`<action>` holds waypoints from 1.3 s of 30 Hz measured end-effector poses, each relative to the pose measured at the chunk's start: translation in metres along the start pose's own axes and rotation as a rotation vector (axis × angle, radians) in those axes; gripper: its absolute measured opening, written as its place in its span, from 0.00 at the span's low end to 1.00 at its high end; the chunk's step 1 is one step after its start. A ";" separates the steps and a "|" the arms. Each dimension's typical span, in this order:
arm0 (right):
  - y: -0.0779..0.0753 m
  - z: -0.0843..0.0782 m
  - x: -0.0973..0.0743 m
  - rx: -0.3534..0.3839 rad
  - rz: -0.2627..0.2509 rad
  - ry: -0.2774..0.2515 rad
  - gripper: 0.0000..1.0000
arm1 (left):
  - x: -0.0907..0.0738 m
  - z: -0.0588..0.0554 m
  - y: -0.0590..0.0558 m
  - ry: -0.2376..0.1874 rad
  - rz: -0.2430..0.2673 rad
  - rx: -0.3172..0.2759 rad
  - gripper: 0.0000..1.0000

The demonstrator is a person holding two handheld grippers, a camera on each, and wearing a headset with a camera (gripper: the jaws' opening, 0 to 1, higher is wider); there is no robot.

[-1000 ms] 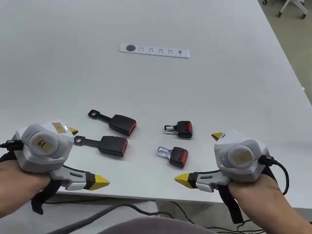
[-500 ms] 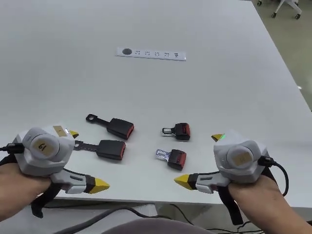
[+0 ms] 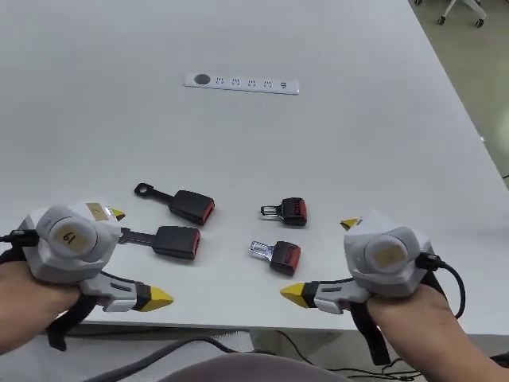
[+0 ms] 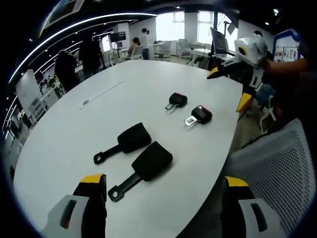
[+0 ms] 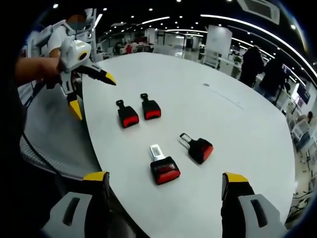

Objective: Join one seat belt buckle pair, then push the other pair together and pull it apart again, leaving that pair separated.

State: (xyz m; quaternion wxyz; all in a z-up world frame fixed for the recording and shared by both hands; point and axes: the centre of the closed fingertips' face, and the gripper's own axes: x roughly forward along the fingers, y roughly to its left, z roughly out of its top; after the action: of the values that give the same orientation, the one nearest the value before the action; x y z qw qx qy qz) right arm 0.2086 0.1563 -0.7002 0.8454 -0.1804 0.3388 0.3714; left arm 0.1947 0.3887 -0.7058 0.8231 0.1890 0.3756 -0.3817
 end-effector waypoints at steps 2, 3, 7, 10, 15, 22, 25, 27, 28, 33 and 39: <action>-0.001 0.001 0.001 -0.002 0.001 0.001 0.95 | -0.001 0.001 0.000 -0.002 0.001 0.000 0.98; -0.001 0.001 0.002 -0.002 0.000 0.001 0.95 | -0.002 0.003 0.000 -0.003 0.003 0.003 0.98; 0.002 0.000 0.003 -0.005 0.006 0.009 0.95 | -0.002 0.000 0.001 -0.002 0.004 -0.011 0.98; 0.001 0.000 0.006 -0.008 0.010 0.010 0.95 | -0.002 -0.001 0.001 0.002 0.005 -0.011 0.97; 0.001 0.000 0.008 -0.014 0.015 0.011 0.94 | -0.002 -0.003 0.005 0.003 0.011 -0.021 0.94; 0.001 0.003 0.010 -0.023 0.021 0.008 0.94 | -0.001 -0.001 0.008 0.002 0.012 -0.006 0.96; 0.003 0.004 0.010 -0.028 0.023 0.008 0.94 | 0.000 -0.001 0.009 0.002 0.011 0.000 0.97; 0.002 0.005 0.009 -0.026 0.022 0.006 0.94 | 0.000 0.001 0.007 -0.013 -0.004 0.002 0.97; 0.003 0.005 0.009 -0.025 0.022 0.005 0.94 | 0.000 0.002 0.006 -0.017 -0.007 0.006 0.97; 0.005 0.003 0.008 -0.008 0.024 0.004 0.94 | 0.001 0.001 0.005 -0.018 -0.007 0.012 0.99; 0.004 0.002 0.009 -0.005 0.018 0.006 0.94 | 0.000 -0.001 0.004 -0.008 -0.007 0.013 0.99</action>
State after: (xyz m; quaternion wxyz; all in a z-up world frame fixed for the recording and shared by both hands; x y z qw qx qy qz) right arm 0.2103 0.1645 -0.7052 0.8406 -0.1807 0.3418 0.3793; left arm 0.1968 0.3916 -0.7066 0.8221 0.1914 0.3703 -0.3877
